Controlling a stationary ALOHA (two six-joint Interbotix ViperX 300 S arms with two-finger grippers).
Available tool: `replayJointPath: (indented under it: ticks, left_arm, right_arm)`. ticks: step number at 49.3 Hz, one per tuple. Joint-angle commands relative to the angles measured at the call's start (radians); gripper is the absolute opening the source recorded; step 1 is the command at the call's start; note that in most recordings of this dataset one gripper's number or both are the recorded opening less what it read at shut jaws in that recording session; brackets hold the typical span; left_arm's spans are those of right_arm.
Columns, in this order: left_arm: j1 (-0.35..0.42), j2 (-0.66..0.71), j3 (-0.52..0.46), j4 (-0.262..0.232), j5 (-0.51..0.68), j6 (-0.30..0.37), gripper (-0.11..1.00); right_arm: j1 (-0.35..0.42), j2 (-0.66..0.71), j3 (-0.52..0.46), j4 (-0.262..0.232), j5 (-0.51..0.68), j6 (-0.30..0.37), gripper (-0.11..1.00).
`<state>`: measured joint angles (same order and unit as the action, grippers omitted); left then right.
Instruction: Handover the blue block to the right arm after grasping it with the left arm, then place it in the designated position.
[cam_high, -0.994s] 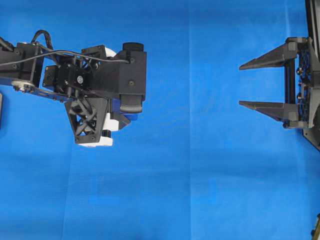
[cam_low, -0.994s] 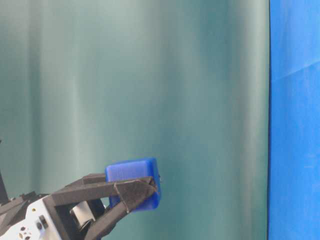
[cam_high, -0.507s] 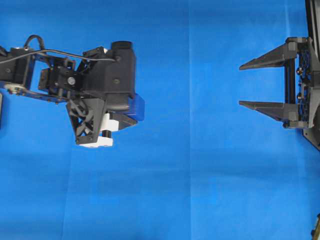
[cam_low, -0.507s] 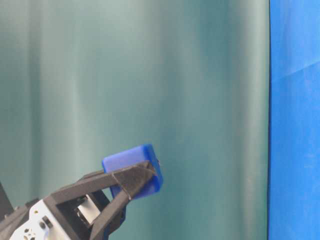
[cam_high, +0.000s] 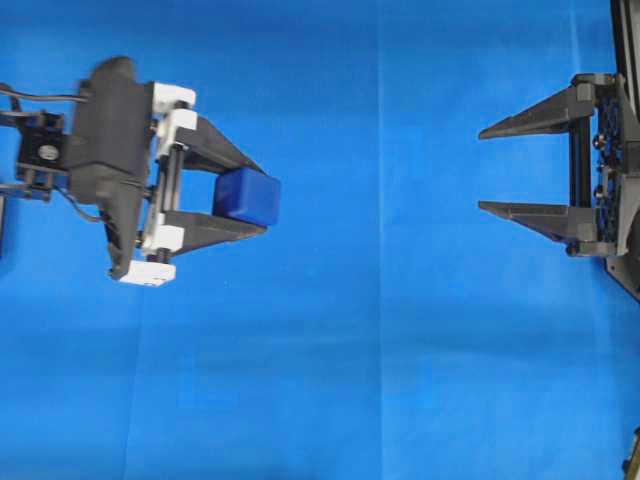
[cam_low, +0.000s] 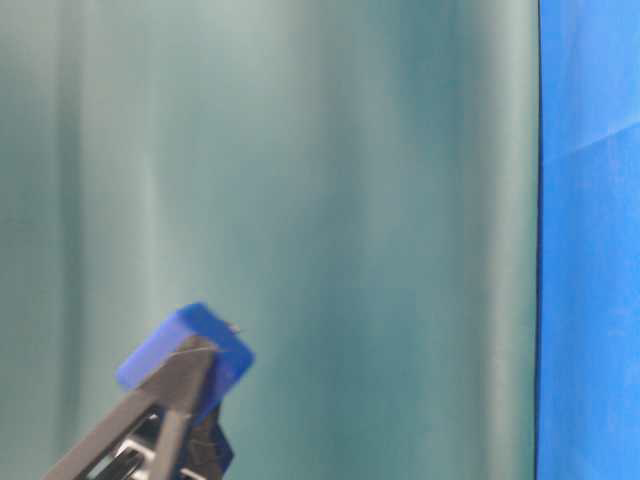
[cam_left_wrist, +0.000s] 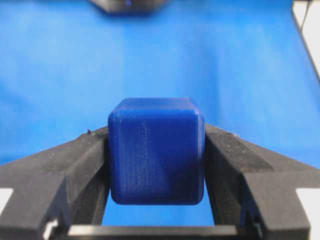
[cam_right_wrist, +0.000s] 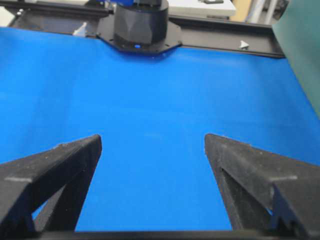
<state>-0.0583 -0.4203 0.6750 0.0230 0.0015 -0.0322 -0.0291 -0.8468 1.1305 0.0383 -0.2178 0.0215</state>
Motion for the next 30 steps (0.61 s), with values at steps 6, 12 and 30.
replayJointPath:
  ticks: [6, 12, 30]
  left_arm:
    - [0.005, -0.094, 0.012, 0.002, -0.067, 0.02, 0.46]
    - [0.005, -0.094, 0.012, 0.002, -0.067, 0.02, 0.46]
    - [0.012, -0.094, 0.012, -0.002, -0.067, 0.02, 0.46]
  right_arm:
    - [-0.002, 0.002, -0.028, 0.0, -0.012, -0.002, 0.98]
    - [-0.002, 0.002, -0.029, 0.0, -0.012, -0.003, 0.98]
    - [-0.002, -0.009, -0.074, -0.104, 0.009, -0.072, 0.98]
